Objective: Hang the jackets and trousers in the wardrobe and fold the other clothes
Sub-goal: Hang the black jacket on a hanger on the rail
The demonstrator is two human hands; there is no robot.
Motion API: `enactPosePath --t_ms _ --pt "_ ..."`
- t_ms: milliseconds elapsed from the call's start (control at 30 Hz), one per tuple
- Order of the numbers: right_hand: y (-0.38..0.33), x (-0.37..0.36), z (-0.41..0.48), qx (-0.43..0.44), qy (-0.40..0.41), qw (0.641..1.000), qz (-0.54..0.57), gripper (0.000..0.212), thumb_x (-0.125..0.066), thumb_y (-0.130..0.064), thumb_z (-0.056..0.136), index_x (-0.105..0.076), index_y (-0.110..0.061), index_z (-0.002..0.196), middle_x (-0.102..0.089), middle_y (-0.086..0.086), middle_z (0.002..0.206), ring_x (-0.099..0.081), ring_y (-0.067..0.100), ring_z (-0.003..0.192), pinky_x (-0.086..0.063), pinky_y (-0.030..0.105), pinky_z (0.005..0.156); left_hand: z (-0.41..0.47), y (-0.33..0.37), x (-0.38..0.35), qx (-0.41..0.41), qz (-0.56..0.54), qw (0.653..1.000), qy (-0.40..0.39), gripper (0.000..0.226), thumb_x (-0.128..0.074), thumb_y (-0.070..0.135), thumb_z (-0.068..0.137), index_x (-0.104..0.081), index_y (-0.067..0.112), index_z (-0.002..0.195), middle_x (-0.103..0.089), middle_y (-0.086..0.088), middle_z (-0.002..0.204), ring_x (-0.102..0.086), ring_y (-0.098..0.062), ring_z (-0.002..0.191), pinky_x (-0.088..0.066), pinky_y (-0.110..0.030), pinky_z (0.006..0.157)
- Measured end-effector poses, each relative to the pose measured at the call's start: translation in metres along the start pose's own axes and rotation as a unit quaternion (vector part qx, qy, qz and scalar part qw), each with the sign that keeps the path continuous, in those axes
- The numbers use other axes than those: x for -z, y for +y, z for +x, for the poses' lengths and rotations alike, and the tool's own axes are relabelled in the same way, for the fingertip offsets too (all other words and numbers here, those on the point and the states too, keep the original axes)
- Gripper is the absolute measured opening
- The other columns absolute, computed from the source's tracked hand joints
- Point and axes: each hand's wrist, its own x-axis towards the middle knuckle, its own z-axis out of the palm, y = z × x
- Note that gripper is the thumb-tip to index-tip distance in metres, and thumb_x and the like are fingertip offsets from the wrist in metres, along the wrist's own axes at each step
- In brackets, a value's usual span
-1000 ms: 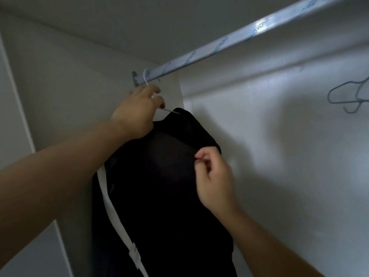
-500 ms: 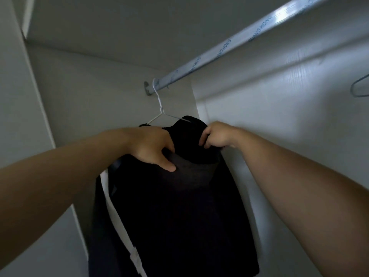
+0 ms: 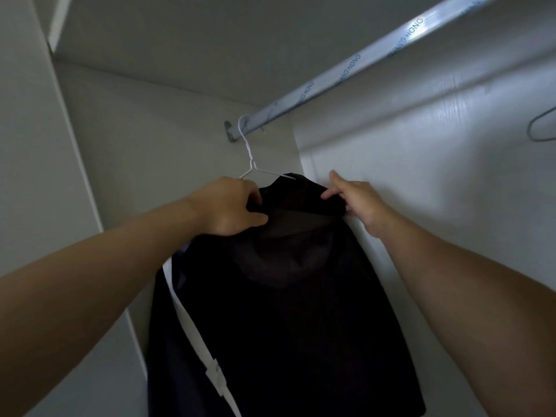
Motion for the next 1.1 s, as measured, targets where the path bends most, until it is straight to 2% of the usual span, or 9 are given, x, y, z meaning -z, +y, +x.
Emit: enactPosePath --t_ms 100,233,267,333,400,467,667,833,1100 --pt "0.031 -0.019 -0.014 -0.058 0.151 0.954 0.253 0.025 -0.057 -0.037 0.076 -0.071 -0.016 0.081 -0.073 -0.002 0.086 -0.068 0.019 0.074 -0.051 0.025 0.055 -0.006 0.013 -0.026 -0.014 0.064 0.996 0.065 0.048 -0.065 0.032 0.09 -0.046 0.027 0.133 -0.062 0.0 0.115 -0.062 -0.022 0.097 -0.054 -0.038 0.082" --pt "0.082 -0.059 -0.031 -0.059 0.175 0.979 0.091 0.027 -0.056 -0.013 0.086 -0.063 -0.018 0.112 -0.069 0.008 0.107 -0.065 0.029 0.1 -0.054 0.049 0.093 -0.024 0.03 -0.063 -0.196 0.247 0.926 0.21 0.044 -0.054 0.017 0.088 -0.051 0.017 0.132 -0.046 -0.015 0.143 -0.053 -0.038 0.122 -0.045 -0.051 0.102" --pt "0.086 -0.067 -0.033 -0.047 0.169 0.981 0.078 0.033 -0.061 -0.014 0.086 -0.061 -0.02 0.119 -0.068 0.004 0.111 -0.065 0.025 0.102 -0.054 0.046 0.094 -0.029 0.03 -0.068 -0.267 0.268 0.895 0.236 0.037 -0.04 0.014 0.093 -0.06 0.016 0.124 -0.051 -0.017 0.141 -0.054 -0.04 0.123 -0.044 -0.053 0.103" --pt "0.082 -0.079 -0.031 -0.014 0.209 0.977 0.037 0.041 -0.069 -0.02 0.086 -0.057 -0.022 0.125 -0.064 0.0 0.117 -0.064 0.019 0.1 -0.054 0.035 0.082 -0.036 0.025 -0.073 -0.347 0.326 0.849 0.229 0.065 -0.009 0.003 0.099 -0.073 0.012 0.107 -0.062 -0.016 0.131 -0.058 -0.04 0.123 -0.043 -0.054 0.106" --pt "0.074 -0.088 -0.025 0.006 0.252 0.967 -0.026 0.036 -0.072 -0.024 0.084 -0.055 -0.023 0.116 -0.062 -0.002 0.113 -0.062 0.016 0.091 -0.046 0.027 0.066 -0.039 0.019 -0.076 -0.332 0.385 0.838 0.199 0.09 0.012 -0.002 0.094 -0.076 0.007 0.104 -0.064 -0.019 0.129 -0.057 -0.042 0.125 -0.039 -0.056 0.11" --pt "0.064 -0.096 -0.019 0.002 0.259 0.963 -0.071 0.027 -0.07 -0.021 0.083 -0.053 -0.023 0.104 -0.059 -0.003 0.107 -0.061 0.017 0.087 -0.046 0.028 0.064 -0.039 0.016 -0.08 -0.248 0.418 0.858 0.167 0.069 -0.009 0.001 0.092 -0.071 0.006 0.122 -0.055 -0.021 0.142 -0.051 -0.044 0.132 -0.034 -0.059 0.113" --pt "0.056 -0.126 -0.012 0.143 0.318 0.928 -0.129 0.026 -0.057 -0.018 0.086 -0.063 -0.029 0.109 -0.049 -0.008 0.111 -0.056 0.02 0.109 -0.044 0.036 0.095 -0.02 0.009 -0.098 -0.081 0.332 0.923 0.179 0.076 -0.017 0.061 0.101 -0.031 0.011 0.156 -0.028 -0.02 0.162 -0.025 -0.043 0.148 -0.007 -0.064 0.118" --pt "0.096 -0.135 -0.006 0.152 0.252 0.917 -0.268 0.051 -0.028 -0.054 0.099 -0.036 -0.037 0.147 -0.039 -0.003 0.154 -0.036 0.019 0.14 -0.03 0.048 0.112 -0.014 0.002 -0.114 -0.091 0.459 0.872 0.142 0.109 -0.011 0.086 0.085 0.002 0.007 0.16 0.012 -0.022 0.166 0.007 -0.045 0.152 0.013 -0.07 0.112" --pt "0.124 -0.119 -0.001 0.092 0.086 0.929 -0.348 0.055 -0.033 -0.042 0.104 -0.031 -0.025 0.156 -0.029 -0.001 0.163 -0.025 0.019 0.15 -0.028 0.054 0.115 -0.013 -0.003 -0.127 -0.123 0.565 0.812 0.076 0.118 -0.024 0.089 0.081 -0.001 0.003 0.158 0.017 -0.025 0.163 0.023 -0.045 0.149 0.03 -0.071 0.104"
